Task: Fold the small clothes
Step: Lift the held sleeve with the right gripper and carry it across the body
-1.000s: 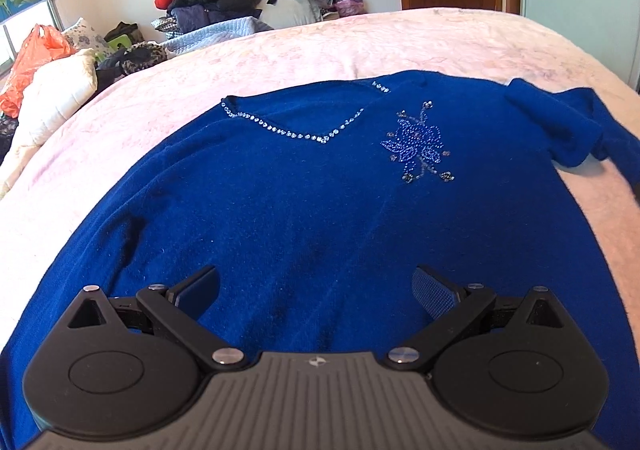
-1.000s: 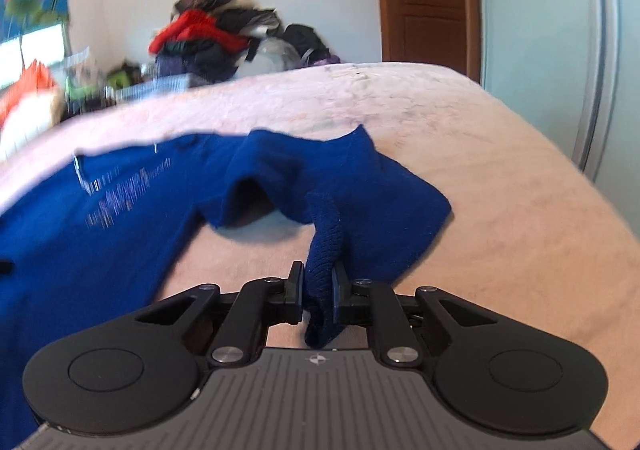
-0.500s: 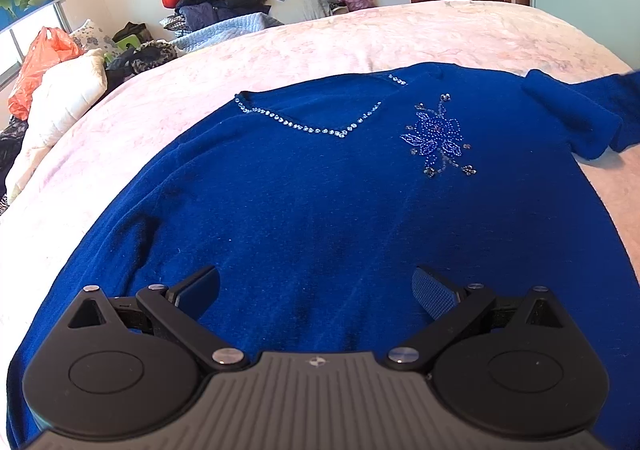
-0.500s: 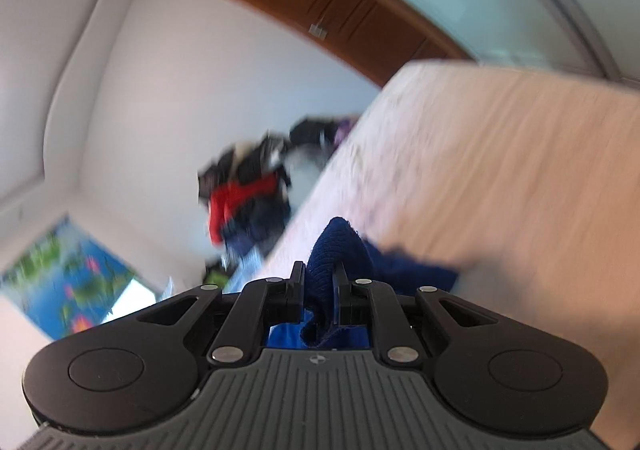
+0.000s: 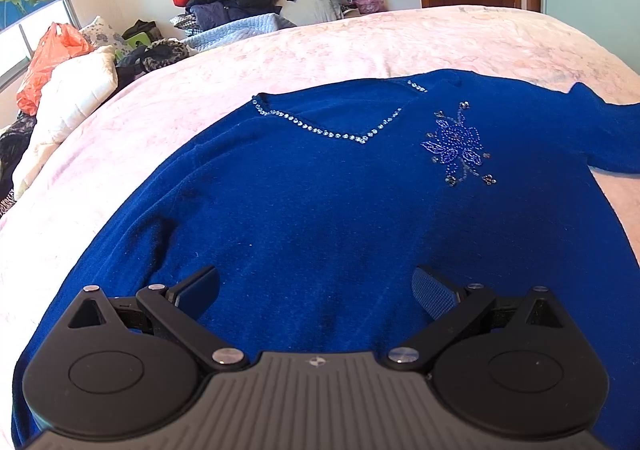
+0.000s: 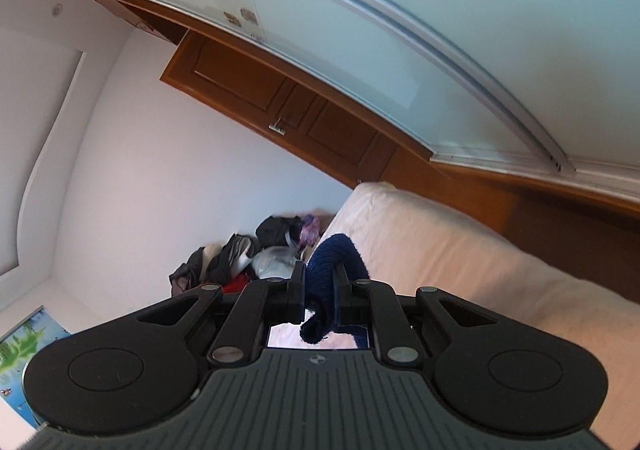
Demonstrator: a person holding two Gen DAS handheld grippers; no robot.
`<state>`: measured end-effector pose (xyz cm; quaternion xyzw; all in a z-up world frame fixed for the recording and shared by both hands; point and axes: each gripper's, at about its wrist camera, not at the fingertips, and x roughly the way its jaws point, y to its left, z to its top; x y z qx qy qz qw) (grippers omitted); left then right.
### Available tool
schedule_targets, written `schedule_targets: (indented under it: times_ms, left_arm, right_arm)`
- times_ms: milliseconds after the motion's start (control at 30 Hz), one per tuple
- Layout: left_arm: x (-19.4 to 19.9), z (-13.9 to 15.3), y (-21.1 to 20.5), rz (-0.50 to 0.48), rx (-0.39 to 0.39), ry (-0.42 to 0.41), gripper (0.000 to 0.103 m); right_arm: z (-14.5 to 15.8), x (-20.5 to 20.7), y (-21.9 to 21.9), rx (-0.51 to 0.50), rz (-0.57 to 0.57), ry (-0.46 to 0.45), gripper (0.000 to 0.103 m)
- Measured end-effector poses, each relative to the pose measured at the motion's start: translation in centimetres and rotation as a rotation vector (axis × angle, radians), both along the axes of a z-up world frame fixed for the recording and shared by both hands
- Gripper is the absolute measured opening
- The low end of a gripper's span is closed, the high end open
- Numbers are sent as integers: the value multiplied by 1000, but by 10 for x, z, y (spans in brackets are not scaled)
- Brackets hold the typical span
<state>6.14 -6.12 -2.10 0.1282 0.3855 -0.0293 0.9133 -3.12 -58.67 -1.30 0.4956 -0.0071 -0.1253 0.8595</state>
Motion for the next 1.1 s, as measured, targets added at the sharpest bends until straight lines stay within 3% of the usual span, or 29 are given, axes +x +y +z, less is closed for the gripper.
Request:
schedule_targets:
  times_ms: [433,667,1100]
  left_arm:
    - [7,-5,16,28,-14,13,103]
    - [12,-8,23,37,-21,19,103]
    - [18,-11,42,60,-50,36,103]
  right_arm:
    - [11,56,73,-96,242,21,16]
    - [13,102,118,-93,378,29,16]
    - [8,145,212,-82,589,44,16]
